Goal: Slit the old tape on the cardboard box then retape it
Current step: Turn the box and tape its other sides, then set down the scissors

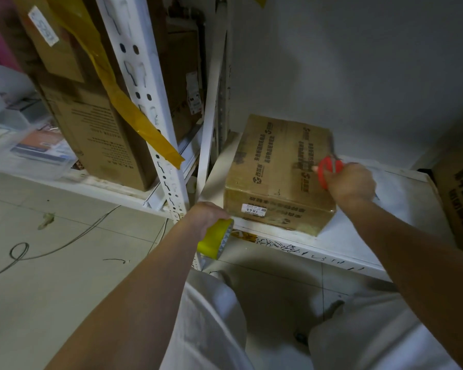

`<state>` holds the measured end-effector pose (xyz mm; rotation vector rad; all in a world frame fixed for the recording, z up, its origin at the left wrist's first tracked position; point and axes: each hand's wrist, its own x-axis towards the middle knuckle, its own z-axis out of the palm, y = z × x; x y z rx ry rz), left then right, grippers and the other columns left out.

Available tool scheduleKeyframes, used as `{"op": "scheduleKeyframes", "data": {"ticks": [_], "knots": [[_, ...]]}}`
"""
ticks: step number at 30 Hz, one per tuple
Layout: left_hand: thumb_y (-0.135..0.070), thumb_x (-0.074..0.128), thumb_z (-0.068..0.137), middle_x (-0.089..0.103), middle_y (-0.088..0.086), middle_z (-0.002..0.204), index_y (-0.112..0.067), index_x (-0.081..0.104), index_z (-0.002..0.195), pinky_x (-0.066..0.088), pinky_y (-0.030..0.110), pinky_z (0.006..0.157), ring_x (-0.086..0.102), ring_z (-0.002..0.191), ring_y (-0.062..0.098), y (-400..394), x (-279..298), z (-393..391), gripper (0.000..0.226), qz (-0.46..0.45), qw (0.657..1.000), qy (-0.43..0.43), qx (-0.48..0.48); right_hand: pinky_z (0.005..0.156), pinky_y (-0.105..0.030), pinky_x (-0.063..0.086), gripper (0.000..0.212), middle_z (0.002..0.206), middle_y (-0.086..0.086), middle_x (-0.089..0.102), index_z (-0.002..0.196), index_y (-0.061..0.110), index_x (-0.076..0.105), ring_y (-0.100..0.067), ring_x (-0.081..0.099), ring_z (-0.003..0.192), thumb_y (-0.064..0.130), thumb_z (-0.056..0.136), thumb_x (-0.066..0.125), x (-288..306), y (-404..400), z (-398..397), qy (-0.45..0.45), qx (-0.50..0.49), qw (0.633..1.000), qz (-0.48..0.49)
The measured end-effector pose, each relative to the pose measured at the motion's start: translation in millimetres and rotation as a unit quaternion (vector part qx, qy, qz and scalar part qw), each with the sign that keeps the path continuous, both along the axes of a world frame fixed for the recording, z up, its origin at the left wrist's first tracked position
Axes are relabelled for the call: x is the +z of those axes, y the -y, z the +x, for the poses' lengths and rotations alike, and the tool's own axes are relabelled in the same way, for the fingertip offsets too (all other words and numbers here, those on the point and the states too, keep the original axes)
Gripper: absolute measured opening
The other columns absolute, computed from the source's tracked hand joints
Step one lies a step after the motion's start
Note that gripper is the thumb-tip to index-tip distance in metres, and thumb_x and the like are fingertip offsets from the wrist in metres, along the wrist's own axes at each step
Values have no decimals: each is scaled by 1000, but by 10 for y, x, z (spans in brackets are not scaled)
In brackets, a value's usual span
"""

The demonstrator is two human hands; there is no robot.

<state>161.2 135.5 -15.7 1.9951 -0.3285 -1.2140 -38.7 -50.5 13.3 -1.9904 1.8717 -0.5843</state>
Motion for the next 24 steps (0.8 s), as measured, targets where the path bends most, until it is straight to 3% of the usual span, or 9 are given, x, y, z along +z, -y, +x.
{"op": "scheduleKeyframes", "data": {"ticks": [4, 8, 12, 16, 20, 24], "knots": [[-11, 72, 82, 60, 11, 89, -2, 63, 115, 47, 35, 80, 56, 77, 24, 43, -51, -66, 35, 4, 1000, -3, -15, 73, -36, 55, 48, 81, -14, 62, 99, -1, 64, -29, 65, 77, 46, 88, 61, -270, 116, -477, -87, -79, 993, 24], [-8, 71, 82, 61, 13, 99, -3, 62, 114, 44, 30, 71, 52, 68, 18, 130, -76, -214, 34, 6, 999, -15, -39, 57, -27, 45, 41, 66, -8, 57, 79, 5, 57, -19, 56, 58, 44, 91, 56, -604, -37, -637, -166, -31, 981, 91], [-9, 72, 82, 62, 13, 103, -4, 63, 115, 44, 32, 76, 54, 70, 19, 226, -74, -348, 35, 5, 998, -26, -58, 63, -26, 43, 42, 66, -2, 53, 83, 8, 60, -19, 56, 67, 47, 93, 50, -857, -149, -621, -224, 17, 965, 134], [-7, 71, 82, 64, 16, 111, -3, 64, 115, 45, 34, 80, 58, 82, 24, 305, -62, -417, 34, -3, 997, -40, -66, 58, -25, 41, 31, 61, 1, 49, 76, 13, 54, -13, 48, 55, 40, 90, 58, -955, -128, -616, -240, 33, 958, 154], [-9, 74, 79, 64, 16, 118, -4, 63, 117, 47, 37, 86, 57, 91, 26, 342, -51, -426, 40, -1, 997, -41, -62, 64, -25, 42, 20, 68, -1, 53, 83, 10, 57, -17, 53, 70, 28, 88, 64, -872, -69, -593, -239, 53, 955, 166], [-9, 71, 82, 64, 14, 116, -5, 63, 119, 46, 36, 83, 57, 87, 25, 317, -18, -414, 38, -10, 997, -47, -62, 64, -30, 47, 28, 69, -6, 55, 71, 9, 52, -22, 58, 71, 24, 94, 55, -715, -73, -561, -212, 26, 967, 141]]}}
